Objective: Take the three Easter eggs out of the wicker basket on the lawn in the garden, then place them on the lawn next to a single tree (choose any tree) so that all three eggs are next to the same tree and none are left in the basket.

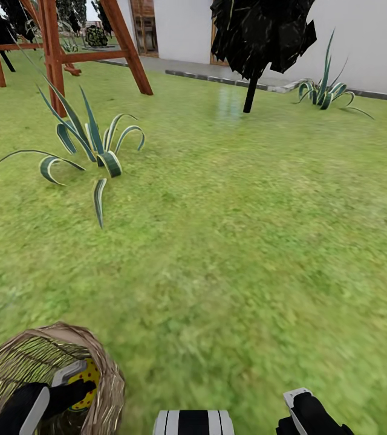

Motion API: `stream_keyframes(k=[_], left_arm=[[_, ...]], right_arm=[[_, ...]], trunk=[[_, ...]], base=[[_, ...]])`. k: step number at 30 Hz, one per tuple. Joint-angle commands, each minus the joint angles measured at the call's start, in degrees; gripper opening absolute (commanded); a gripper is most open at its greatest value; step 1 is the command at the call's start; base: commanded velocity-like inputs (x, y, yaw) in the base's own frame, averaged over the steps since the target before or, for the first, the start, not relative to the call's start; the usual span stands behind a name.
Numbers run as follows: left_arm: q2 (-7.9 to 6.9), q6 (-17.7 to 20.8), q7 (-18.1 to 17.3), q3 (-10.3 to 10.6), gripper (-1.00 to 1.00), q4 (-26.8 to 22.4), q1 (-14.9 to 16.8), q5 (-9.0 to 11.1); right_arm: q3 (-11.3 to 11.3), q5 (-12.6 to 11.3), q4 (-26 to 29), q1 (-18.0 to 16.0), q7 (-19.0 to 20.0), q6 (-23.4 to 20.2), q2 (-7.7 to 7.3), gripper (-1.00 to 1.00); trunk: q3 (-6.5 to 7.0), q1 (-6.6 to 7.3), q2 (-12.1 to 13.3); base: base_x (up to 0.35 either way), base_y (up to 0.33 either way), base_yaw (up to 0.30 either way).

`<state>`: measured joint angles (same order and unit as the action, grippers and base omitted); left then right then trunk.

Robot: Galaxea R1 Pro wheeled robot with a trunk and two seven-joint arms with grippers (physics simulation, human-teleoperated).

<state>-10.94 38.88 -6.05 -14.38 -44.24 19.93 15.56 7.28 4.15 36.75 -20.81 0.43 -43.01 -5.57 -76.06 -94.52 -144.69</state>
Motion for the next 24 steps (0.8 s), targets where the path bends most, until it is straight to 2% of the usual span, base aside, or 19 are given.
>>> stream_keyframes(k=[1,7,11,20,21,24], left_arm=[[0.0,0.3,-0.3,-0.2,1.0,-0.1,0.0,-0.1],[-0.37,0.3,-0.4,-0.3,1.0,-0.7,0.0,-0.1],[-0.34,0.4,-0.4,-0.5,1.0,-2.3,0.0,-0.1],[-0.15,0.4,-0.4,-0.4,1.0,-2.5,0.0,-0.1],[-0.15,0.4,-0.4,-0.4,-1.0,-2.5,0.0,-0.1],[-0.19,0.4,-0.3,-0.4,-1.0,-2.5,0.0,-0.1]], right_arm=[[0.3,0.3,0.1,0.0,0.0,-0.3,-0.06,1.0],[0.3,0.3,0.1,0.0,0.0,-0.3,-0.05,1.0],[0.3,0.3,0.1,0.0,0.0,-0.3,0.02,1.0],[0.4,0.3,0.1,0.0,0.0,-0.3,0.01,1.0],[0.4,0.3,0.1,0.0,0.0,-0.3,0.02,1.0],[0.4,0.3,0.1,0.0,0.0,-0.3,0.03,1.0]], trunk=[[-0.04,0.01,0.0],[-0.04,0.01,0.0],[-0.04,0.01,0.0],[-0.04,0.01,0.0],[-0.04,0.01,0.0],[-0.04,0.01,0.0]], base=[[0.0,0.0,0.0],[0.0,0.0,0.0],[0.0,0.0,0.0],[0.0,0.0,0.0],[0.0,0.0,0.0],[0.0,0.0,0.0]])
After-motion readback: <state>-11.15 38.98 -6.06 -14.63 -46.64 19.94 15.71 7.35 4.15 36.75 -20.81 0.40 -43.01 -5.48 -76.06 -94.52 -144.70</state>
